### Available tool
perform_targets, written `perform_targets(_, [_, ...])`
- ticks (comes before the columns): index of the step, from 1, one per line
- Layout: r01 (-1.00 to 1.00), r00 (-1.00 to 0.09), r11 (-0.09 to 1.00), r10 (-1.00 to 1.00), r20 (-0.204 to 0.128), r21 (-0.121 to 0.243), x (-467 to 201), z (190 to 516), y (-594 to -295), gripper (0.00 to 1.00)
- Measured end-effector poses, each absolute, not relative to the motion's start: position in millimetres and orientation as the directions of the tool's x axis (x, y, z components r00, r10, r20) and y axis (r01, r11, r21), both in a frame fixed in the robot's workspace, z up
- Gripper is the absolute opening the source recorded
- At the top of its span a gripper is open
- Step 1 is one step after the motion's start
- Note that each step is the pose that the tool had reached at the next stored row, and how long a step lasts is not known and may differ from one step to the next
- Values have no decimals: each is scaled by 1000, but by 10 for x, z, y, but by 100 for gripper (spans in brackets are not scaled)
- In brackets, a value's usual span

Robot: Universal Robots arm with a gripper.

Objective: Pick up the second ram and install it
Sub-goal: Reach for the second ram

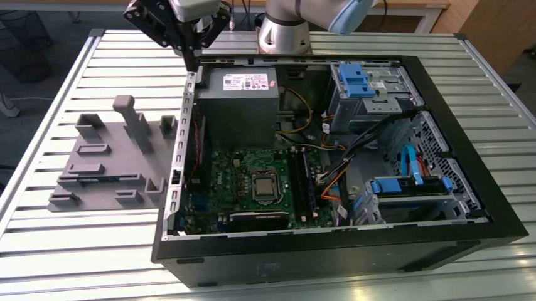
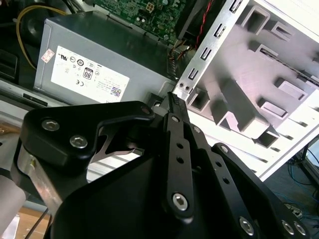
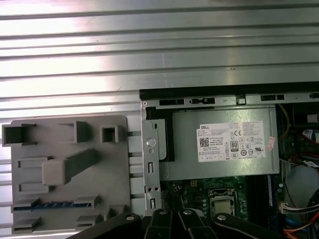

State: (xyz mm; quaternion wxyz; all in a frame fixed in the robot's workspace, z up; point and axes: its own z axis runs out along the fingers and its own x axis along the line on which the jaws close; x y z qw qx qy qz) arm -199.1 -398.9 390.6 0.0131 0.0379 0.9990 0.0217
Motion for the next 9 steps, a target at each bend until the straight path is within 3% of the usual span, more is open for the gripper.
perform_targets(9, [75, -997, 996, 76, -24, 44, -1969, 3909, -3989, 11])
